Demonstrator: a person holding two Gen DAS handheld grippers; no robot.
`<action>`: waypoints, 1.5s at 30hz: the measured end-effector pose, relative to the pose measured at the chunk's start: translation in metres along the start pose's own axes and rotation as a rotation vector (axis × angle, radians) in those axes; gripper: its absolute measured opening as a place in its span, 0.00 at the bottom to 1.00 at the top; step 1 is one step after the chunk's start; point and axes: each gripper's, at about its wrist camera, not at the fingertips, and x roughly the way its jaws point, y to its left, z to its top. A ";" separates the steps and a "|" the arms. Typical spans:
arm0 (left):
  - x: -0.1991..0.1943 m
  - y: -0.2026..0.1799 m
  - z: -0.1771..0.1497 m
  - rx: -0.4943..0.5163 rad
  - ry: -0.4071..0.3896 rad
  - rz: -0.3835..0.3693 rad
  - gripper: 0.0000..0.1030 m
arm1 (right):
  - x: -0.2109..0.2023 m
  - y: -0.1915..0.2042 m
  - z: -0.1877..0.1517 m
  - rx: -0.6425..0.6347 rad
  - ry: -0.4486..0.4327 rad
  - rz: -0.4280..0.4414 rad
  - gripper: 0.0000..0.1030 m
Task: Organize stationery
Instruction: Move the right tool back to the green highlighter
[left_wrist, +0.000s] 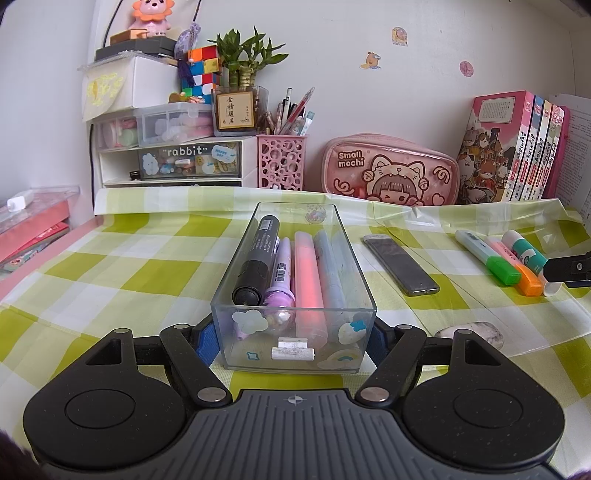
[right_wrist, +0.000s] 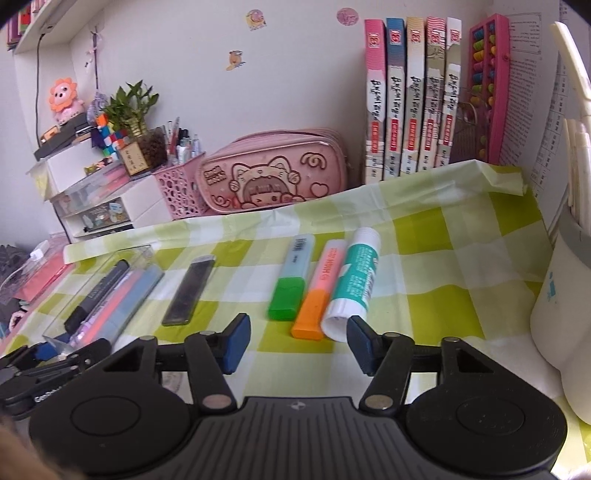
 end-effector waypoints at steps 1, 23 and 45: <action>0.000 0.000 0.000 0.000 0.000 0.000 0.71 | 0.000 0.001 0.000 0.001 0.006 0.019 0.53; 0.000 0.000 0.000 -0.001 0.000 0.000 0.71 | 0.030 0.009 -0.005 -0.103 0.048 -0.098 0.47; 0.000 0.000 0.000 0.000 0.000 0.000 0.71 | 0.032 0.016 -0.001 -0.158 0.023 -0.092 0.35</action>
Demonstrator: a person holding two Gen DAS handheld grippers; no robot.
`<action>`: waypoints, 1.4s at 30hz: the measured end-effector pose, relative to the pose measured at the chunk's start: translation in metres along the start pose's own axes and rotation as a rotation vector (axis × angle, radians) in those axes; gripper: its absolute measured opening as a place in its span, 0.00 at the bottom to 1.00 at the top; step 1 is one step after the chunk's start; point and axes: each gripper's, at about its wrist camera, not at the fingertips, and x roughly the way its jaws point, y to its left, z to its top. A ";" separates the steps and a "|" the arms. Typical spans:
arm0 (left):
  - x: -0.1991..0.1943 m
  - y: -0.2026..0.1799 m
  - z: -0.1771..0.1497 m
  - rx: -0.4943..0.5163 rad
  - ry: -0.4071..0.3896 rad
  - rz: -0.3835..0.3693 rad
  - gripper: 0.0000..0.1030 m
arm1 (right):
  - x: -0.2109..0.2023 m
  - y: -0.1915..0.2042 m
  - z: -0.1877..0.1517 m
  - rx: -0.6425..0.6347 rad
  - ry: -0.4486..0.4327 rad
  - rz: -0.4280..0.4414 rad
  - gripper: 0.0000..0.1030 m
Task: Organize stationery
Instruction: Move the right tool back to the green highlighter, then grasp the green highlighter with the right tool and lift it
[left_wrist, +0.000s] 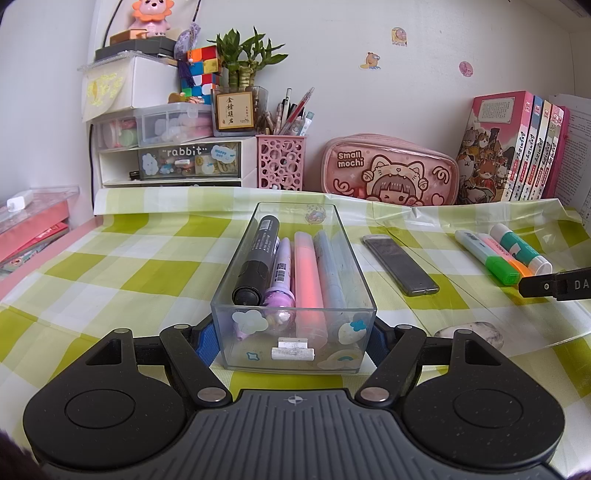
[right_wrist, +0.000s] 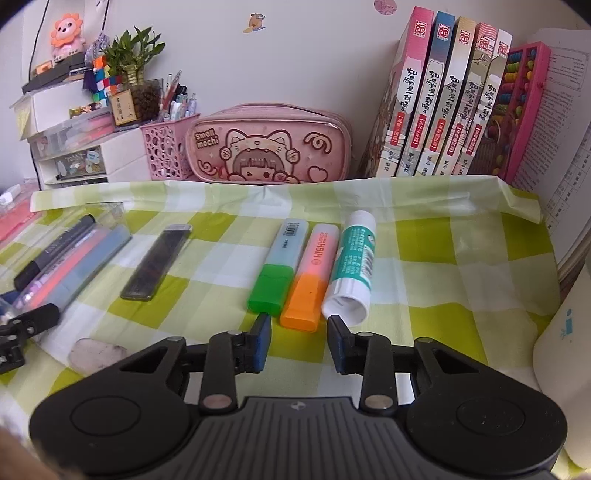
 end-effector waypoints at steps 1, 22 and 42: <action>0.000 0.000 0.000 0.000 0.000 0.000 0.71 | -0.002 0.003 0.002 -0.008 -0.011 0.017 0.35; 0.000 -0.001 0.000 -0.001 0.000 -0.001 0.71 | 0.065 0.024 0.038 -0.102 0.040 -0.004 0.35; 0.000 -0.003 0.001 0.002 0.002 0.002 0.71 | 0.026 0.030 0.030 -0.028 0.183 0.168 0.37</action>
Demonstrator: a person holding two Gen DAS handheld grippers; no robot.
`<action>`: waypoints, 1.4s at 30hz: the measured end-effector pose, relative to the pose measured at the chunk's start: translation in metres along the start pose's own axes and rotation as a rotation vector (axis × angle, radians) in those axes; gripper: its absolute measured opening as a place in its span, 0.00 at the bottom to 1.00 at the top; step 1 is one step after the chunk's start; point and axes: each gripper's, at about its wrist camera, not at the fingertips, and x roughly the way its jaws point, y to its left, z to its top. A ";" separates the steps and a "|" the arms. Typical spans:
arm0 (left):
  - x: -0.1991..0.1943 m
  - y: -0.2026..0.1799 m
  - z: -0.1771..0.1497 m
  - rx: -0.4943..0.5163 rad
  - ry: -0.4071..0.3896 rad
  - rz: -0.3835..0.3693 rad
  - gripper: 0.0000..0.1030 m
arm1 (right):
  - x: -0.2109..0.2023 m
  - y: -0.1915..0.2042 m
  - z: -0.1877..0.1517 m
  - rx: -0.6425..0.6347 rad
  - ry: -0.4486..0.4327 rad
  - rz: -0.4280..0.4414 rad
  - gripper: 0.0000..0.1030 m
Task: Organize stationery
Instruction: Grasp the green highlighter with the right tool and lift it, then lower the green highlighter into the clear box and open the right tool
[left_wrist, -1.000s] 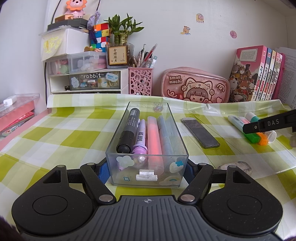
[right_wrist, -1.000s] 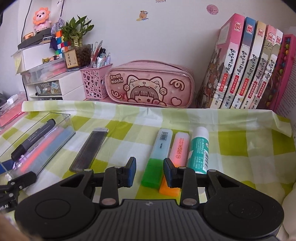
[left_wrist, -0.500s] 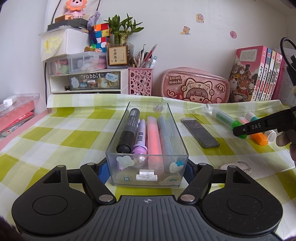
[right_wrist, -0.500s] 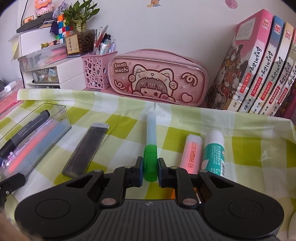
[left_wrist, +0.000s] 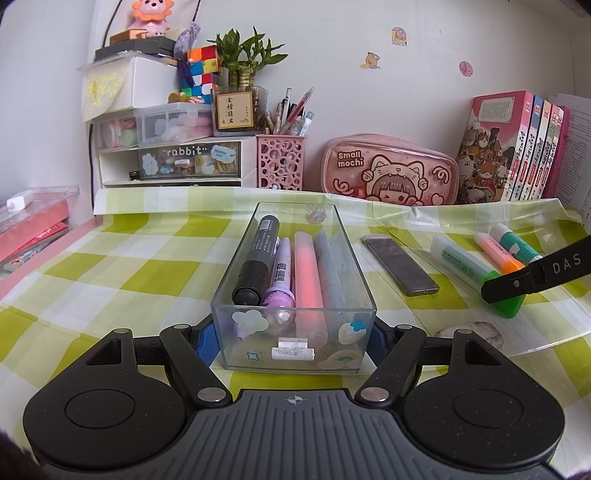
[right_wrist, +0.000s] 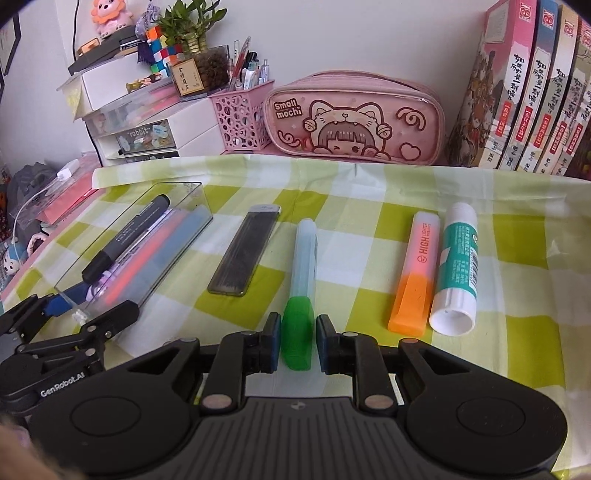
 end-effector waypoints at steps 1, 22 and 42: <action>0.000 0.000 0.000 0.000 0.000 0.000 0.71 | 0.004 -0.002 0.004 0.007 0.007 0.006 0.37; 0.000 0.000 0.001 -0.003 -0.002 -0.004 0.71 | 0.029 -0.012 0.035 0.123 0.064 0.025 0.32; 0.001 0.000 0.001 -0.003 -0.002 -0.005 0.71 | 0.010 0.027 0.065 0.417 0.030 0.339 0.32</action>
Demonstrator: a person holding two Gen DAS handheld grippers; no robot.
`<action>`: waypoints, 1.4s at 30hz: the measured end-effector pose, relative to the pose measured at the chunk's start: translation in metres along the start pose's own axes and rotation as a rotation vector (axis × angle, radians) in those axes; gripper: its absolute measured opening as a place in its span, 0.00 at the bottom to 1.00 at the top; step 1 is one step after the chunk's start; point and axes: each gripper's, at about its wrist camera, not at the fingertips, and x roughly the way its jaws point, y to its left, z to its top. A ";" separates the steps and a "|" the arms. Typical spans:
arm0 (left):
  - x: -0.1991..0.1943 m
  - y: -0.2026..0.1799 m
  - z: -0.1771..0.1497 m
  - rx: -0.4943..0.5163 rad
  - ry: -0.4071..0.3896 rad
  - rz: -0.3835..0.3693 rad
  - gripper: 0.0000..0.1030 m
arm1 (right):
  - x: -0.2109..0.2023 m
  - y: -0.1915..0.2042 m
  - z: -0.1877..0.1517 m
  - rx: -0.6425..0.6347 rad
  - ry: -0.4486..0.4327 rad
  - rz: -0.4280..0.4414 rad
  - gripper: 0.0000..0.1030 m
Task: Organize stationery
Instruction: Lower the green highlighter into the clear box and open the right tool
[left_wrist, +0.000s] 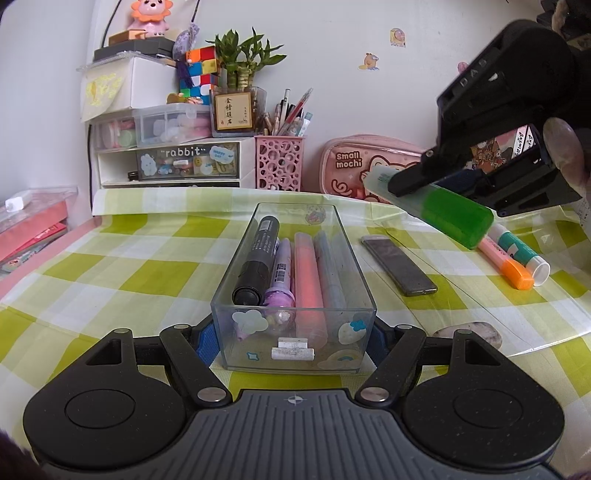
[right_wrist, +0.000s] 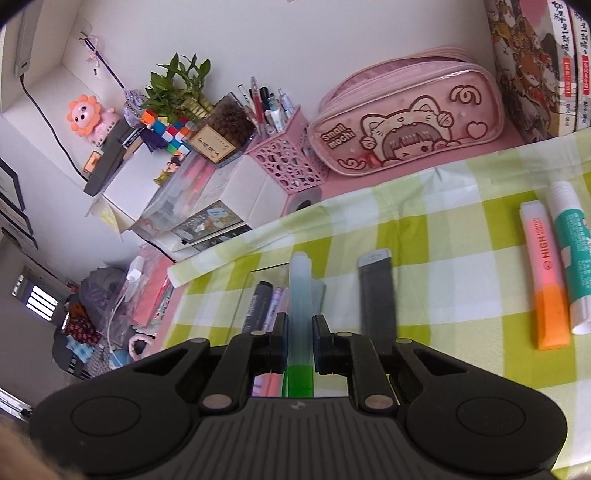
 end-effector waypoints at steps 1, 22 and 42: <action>0.000 0.000 0.000 0.000 0.000 0.000 0.71 | 0.004 0.004 0.000 0.011 0.007 0.012 0.32; 0.000 0.000 -0.001 0.000 0.003 -0.007 0.71 | 0.087 0.030 0.006 0.090 0.130 -0.075 0.32; 0.000 0.000 -0.003 0.000 0.002 -0.008 0.71 | 0.082 0.034 0.004 0.038 0.125 -0.071 0.38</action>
